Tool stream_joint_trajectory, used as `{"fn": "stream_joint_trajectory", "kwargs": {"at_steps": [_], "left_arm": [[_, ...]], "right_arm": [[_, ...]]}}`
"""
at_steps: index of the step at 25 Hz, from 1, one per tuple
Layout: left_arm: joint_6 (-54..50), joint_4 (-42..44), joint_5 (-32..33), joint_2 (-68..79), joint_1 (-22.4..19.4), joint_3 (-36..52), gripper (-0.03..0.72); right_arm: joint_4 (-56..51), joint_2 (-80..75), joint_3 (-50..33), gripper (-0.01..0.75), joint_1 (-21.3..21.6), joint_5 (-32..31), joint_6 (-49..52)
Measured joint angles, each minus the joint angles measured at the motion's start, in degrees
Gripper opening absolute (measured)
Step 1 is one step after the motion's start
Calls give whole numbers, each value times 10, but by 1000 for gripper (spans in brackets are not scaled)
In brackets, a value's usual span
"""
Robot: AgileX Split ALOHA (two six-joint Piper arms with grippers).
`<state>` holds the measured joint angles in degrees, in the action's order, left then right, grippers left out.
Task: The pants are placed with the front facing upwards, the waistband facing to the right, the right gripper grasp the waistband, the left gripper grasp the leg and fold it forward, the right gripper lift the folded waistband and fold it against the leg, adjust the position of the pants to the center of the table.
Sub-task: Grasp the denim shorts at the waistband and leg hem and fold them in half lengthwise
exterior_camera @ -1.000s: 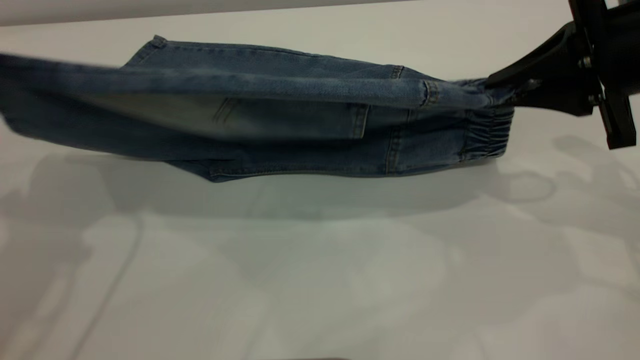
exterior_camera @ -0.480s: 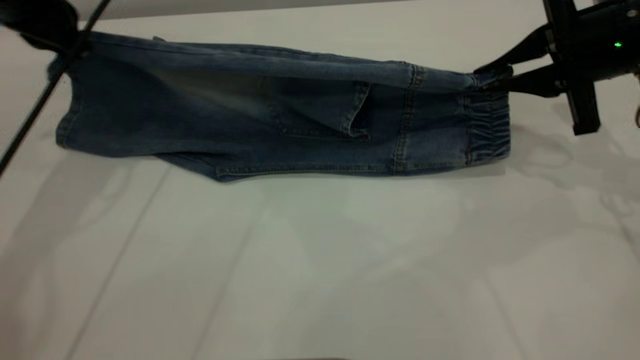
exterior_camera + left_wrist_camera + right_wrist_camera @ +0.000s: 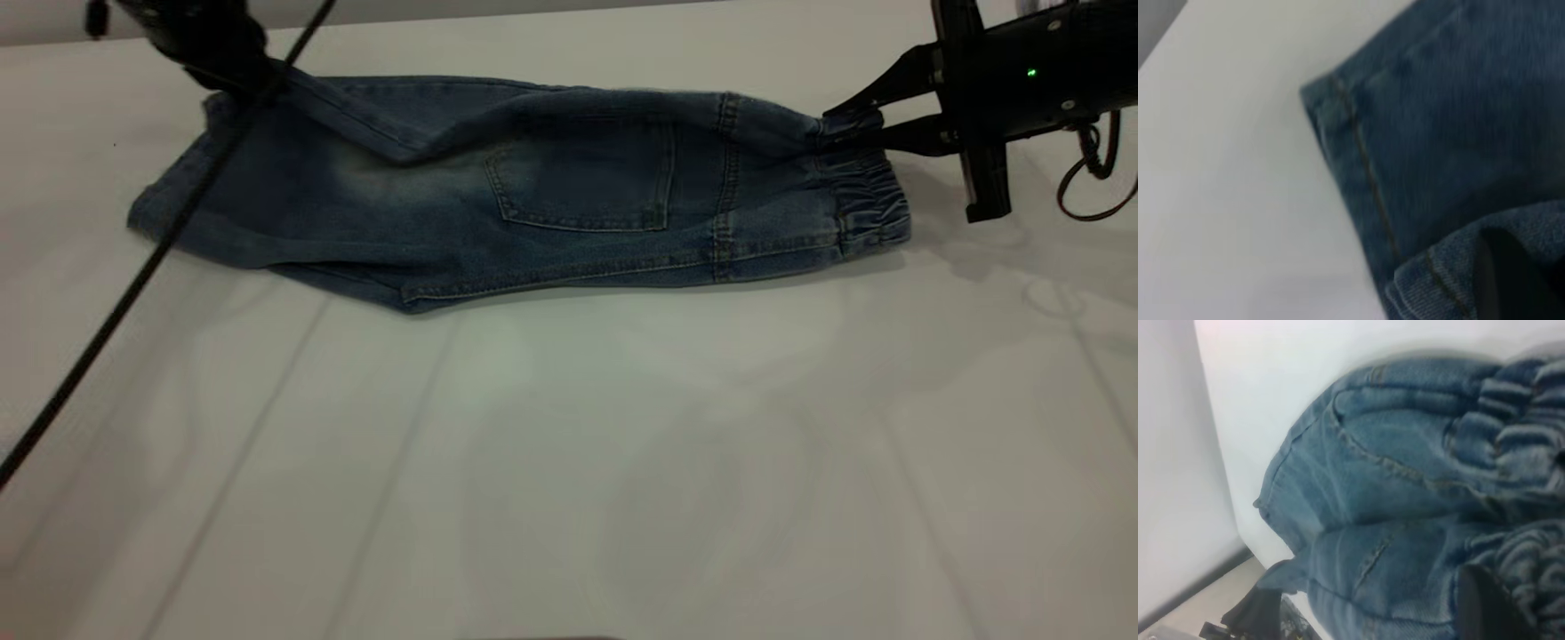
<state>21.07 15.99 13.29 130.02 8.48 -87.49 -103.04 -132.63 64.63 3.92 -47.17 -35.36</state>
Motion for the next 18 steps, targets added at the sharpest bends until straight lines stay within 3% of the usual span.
{"fn": "stream_joint_trajectory", "kwargs": {"at_steps": [3, 8, 12, 18], "left_arm": [[-47, 0, -7, 15, 1, -25, 120], [-188, 1, -29, 18, 1, -33, 275], [-242, 2, -34, 17, 1, -33, 338], [-251, 2, 27, -14, 0, -33, 416]], "right_arm": [[0, -9, 15, 128, 0, 3, 12], [0, -10, 37, 298, 0, -10, 11], [0, -10, 50, 428, 1, -55, -19], [79, -10, 50, 526, 1, -154, -55]]}}
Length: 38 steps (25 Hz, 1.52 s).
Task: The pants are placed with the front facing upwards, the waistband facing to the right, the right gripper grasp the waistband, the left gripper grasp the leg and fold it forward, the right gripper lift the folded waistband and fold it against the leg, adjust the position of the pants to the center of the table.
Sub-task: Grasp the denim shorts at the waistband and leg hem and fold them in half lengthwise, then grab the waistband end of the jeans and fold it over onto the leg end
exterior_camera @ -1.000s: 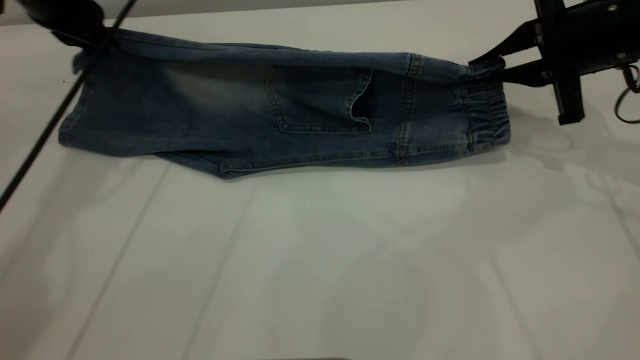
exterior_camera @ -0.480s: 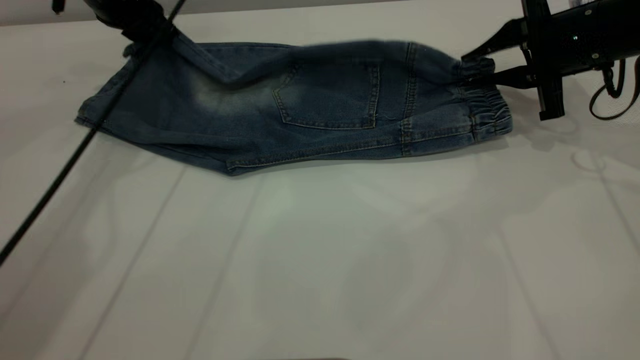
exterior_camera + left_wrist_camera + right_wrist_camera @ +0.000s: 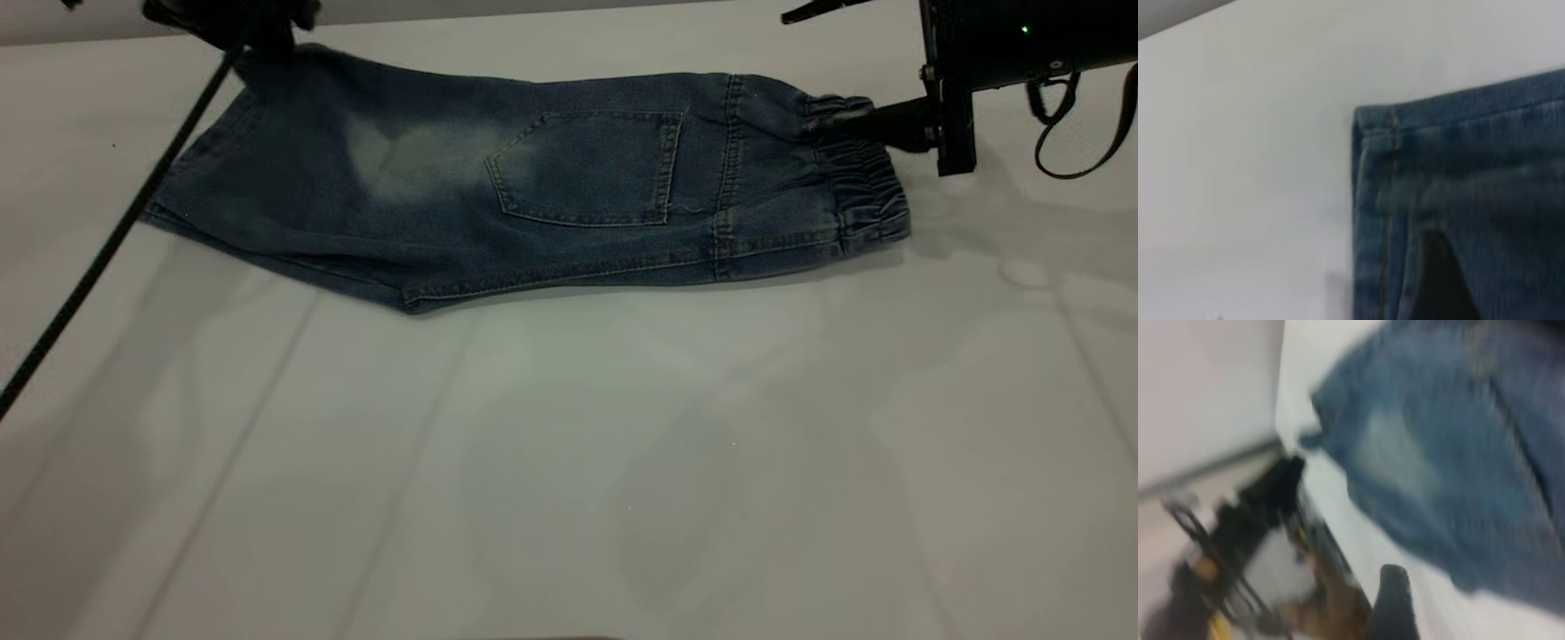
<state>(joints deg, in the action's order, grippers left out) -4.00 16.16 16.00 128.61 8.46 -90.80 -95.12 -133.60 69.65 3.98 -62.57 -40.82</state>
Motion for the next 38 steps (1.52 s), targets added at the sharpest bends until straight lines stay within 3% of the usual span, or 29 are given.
{"fn": "stream_joint_trajectory", "kwargs": {"at_steps": [5, 11, 15, 22, 25, 30, 32, 38], "left_arm": [[12, 0, 75, -21, 0, -1, 454], [19, -7, 116, -21, 1, -1, 457], [20, -8, 122, -21, 8, -1, 457], [21, -8, 118, -21, 44, -1, 459], [21, -8, 113, -21, 57, -1, 459], [21, -8, 112, -11, 84, -1, 459], [21, -8, 109, 1, 104, -1, 459], [21, -18, 77, 48, 172, -1, 459]], "right_arm": [[134, 0, 1, 535, 0, -26, 24], [271, 0, 1, 535, -2, 44, 74], [271, 0, 1, 535, -4, 102, 76], [178, 0, 1, 519, -6, 154, 15], [159, 0, 1, 428, -6, 174, -10], [140, 0, 0, 92, -6, 168, -43], [128, 0, 0, 57, -6, 157, -60], [115, 23, 19, 53, -6, 121, -104]]}}
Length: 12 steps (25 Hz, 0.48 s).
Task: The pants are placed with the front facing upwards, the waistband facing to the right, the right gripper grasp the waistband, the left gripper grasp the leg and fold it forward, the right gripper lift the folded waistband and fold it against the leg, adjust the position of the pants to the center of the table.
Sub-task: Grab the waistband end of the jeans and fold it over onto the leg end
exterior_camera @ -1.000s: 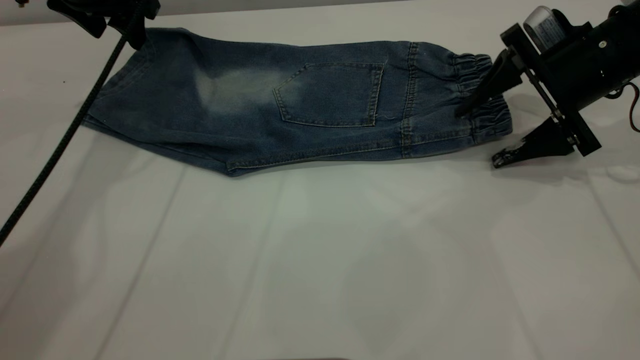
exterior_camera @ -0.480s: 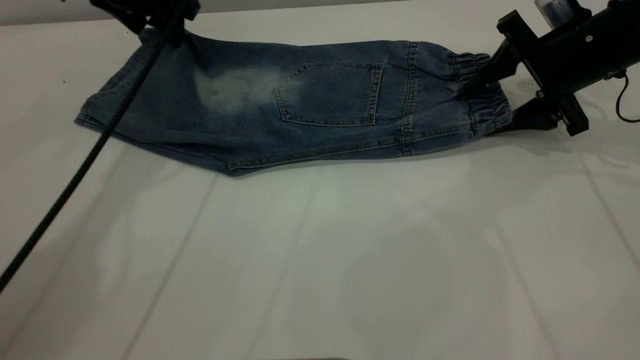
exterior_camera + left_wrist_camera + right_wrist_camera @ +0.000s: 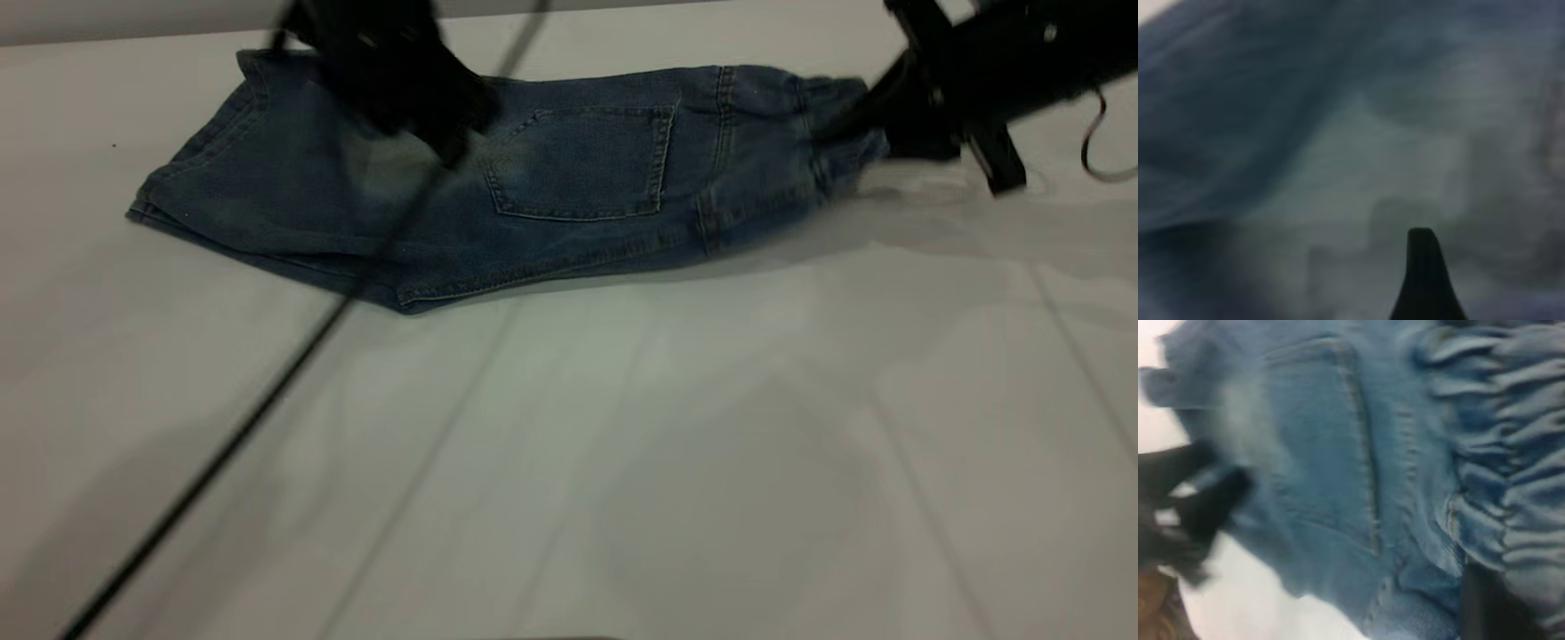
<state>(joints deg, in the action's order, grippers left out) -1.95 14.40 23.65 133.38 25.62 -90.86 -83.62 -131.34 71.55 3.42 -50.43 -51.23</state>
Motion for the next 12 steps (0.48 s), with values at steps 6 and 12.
{"fn": "stream_joint_trajectory", "kwargs": {"at_steps": [6, 12], "left_arm": [[0, -29, -39, 29, 55, 0, 459], [0, -47, -79, 39, 104, -3, 459]], "right_arm": [[1, 35, 43, 53, 0, -40, -5], [0, 48, 72, 53, -1, -88, -6]]}}
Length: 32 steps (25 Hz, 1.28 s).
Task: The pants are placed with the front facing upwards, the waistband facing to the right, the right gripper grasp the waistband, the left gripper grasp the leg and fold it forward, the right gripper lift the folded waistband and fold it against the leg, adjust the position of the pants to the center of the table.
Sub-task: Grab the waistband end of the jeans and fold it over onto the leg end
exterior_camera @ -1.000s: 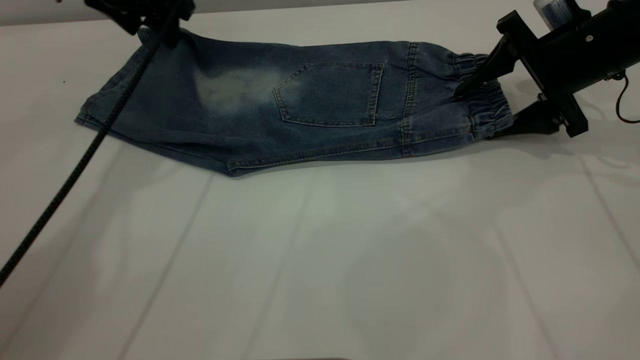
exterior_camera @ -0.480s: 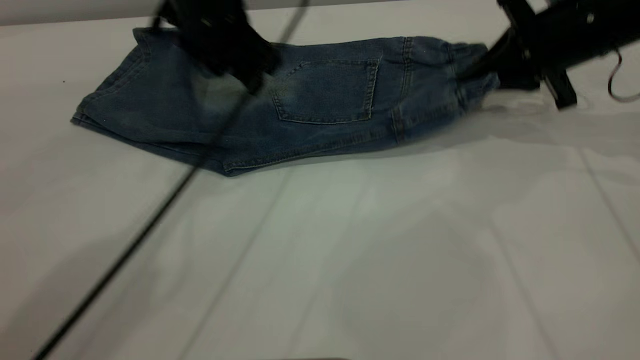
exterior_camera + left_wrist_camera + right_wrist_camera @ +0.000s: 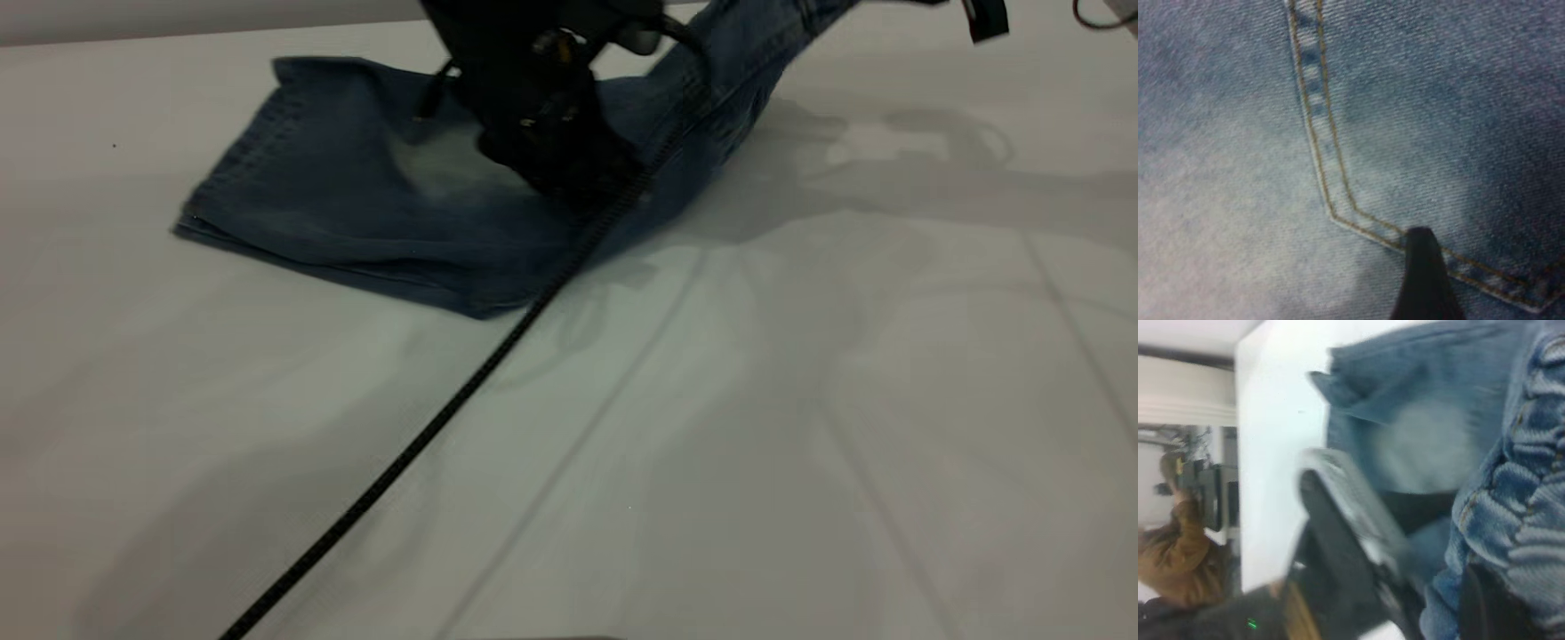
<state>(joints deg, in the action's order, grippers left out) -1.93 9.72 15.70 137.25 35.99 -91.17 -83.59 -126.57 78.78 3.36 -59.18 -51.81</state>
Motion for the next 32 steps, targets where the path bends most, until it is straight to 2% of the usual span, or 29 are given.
{"fn": "stream_joint_trajectory", "kwargs": {"at_steps": [5, 9, 12, 17, 23, 28, 32], "left_arm": [[1, -35, -38, 6, 27, 0, 459], [1, -36, -29, 3, 28, 0, 459], [3, -27, -2, -19, 17, 0, 459], [6, 48, 45, -74, -24, 0, 459], [3, 70, 139, -70, -74, 2, 459], [3, 70, 152, -41, -78, 3, 459], [4, 48, 130, -22, -71, 3, 459]], "right_arm": [[1, 1, 11, 53, 0, -19, 0], [9, 2, 11, 53, 1, -25, 0], [20, 3, 11, 53, 1, -30, -1], [12, 3, 11, 53, 1, -54, -16], [-69, 3, 11, 53, -1, -67, -75], [-105, 3, 38, 53, -26, -67, -99], [-105, 3, 71, 53, -60, -67, -105]]}}
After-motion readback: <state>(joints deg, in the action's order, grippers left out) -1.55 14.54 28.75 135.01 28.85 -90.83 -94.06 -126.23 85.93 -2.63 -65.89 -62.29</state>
